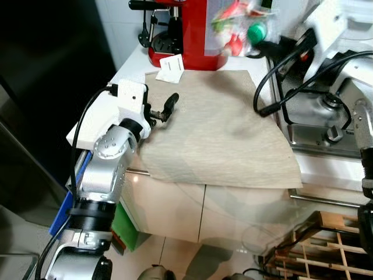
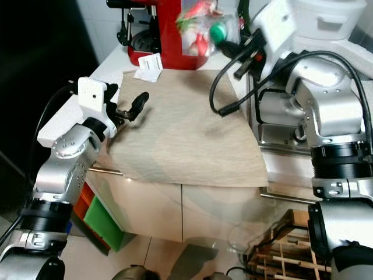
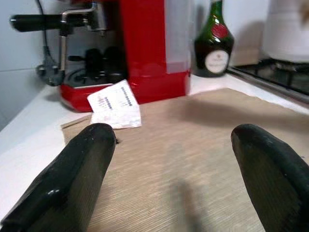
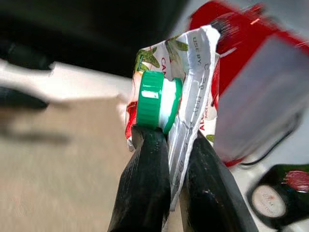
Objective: Restocking fridge
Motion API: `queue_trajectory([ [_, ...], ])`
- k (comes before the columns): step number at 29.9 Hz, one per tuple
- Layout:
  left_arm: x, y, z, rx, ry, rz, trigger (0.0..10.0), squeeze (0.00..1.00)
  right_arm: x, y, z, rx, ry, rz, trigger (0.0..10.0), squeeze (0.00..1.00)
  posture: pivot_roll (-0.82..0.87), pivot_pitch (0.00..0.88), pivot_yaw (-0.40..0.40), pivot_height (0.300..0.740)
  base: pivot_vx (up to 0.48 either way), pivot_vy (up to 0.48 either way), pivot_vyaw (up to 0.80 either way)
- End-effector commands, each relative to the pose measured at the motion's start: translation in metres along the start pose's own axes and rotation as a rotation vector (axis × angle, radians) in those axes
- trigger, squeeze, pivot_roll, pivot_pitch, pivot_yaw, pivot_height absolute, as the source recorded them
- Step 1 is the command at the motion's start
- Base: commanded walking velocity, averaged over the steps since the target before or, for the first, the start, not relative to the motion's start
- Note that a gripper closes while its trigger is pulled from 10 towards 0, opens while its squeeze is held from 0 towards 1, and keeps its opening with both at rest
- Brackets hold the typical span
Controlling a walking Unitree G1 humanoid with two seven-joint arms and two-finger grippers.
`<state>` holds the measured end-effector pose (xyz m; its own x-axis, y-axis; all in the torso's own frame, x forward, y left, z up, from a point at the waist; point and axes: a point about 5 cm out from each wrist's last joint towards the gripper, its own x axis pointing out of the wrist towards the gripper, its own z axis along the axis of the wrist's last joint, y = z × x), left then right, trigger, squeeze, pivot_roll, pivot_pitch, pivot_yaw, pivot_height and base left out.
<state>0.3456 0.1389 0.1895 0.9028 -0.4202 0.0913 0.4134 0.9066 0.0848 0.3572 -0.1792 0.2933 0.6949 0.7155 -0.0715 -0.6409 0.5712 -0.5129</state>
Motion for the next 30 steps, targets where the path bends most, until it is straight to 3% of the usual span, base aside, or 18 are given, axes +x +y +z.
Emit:
queue_trajectory([
  [1, 0.001, 0.008, 0.007, 0.023, 0.003, -0.040, 10.0, 0.00, 0.006, 0.002, -0.002, -0.091, 0.034, 0.046, 0.0, 0.00, -0.09, 0.000, 0.061, 0.736, 0.000, 0.000, 0.00],
  [6, -0.002, 0.030, 0.026, 0.079, -0.015, -0.086, 10.0, 0.00, 0.017, 0.015, -0.018, -0.305, 0.144, 0.147, 0.0, 0.00, -0.09, 0.000, 0.061, 0.736, 0.000, 0.000, 0.00],
  [11, -0.003, 0.034, 0.031, 0.093, -0.019, -0.096, 10.0, 0.00, 0.024, 0.018, -0.015, -0.313, 0.145, 0.239, 0.0, 0.00, -0.07, 0.000, 0.057, 0.736, 0.000, 0.000, 0.00],
  [14, -0.004, 0.028, 0.027, 0.091, -0.011, -0.136, 10.0, 0.00, 0.028, 0.020, -0.017, -0.319, 0.186, 0.337, 0.0, 0.00, -0.07, 0.000, 0.049, 0.736, 0.000, 0.000, 0.00],
  [16, -0.005, 0.025, 0.026, 0.085, -0.010, -0.150, 10.0, 0.00, 0.034, 0.017, -0.018, -0.321, 0.196, 0.318, 0.0, 0.00, -0.07, 0.000, 0.042, 0.736, 0.000, 0.000, 0.00],
  [17, -0.005, 0.024, 0.025, 0.079, -0.011, -0.155, 10.0, 0.00, 0.037, 0.015, -0.019, -0.330, 0.204, 0.307, 6.0, 0.00, -0.07, 0.000, 0.036, 0.736, 0.000, 0.000, 0.00],
  [18, -0.005, 0.023, 0.024, 0.075, -0.012, -0.158, 10.0, 0.00, 0.039, 0.015, -0.019, -0.327, 0.202, 0.297, 10.0, 0.00, -0.06, 0.000, 0.032, 0.736, 0.000, 0.000, 0.00],
  [22, -0.006, 0.020, 0.024, 0.055, -0.016, -0.157, 10.0, 0.00, 0.042, 0.012, -0.019, -0.289, 0.201, 0.286, 10.0, 0.00, -0.06, 0.000, 0.028, 0.736, 0.000, 0.000, 0.00],
  [23, -0.007, 0.019, 0.023, 0.046, -0.017, -0.158, 10.0, 0.00, 0.043, 0.011, -0.019, -0.282, 0.210, 0.289, 10.0, 1.00, -0.06, 0.000, 0.025, 0.736, 0.000, 0.000, 0.00],
  [27, -0.008, 0.016, 0.021, 0.023, -0.017, -0.163, 10.0, 0.00, 0.045, 0.010, -0.015, -0.261, 0.213, 0.320, 10.0, 1.00, -0.05, 0.000, 0.016, 0.736, 0.000, 0.000, 0.00],
  [30, -0.007, 0.013, 0.021, 0.014, -0.021, -0.165, 10.0, 0.00, 0.044, 0.013, -0.018, -0.268, 0.252, 0.425, 10.0, 1.00, -0.06, 0.000, 0.007, 0.736, 0.000, 0.000, 0.00],
])
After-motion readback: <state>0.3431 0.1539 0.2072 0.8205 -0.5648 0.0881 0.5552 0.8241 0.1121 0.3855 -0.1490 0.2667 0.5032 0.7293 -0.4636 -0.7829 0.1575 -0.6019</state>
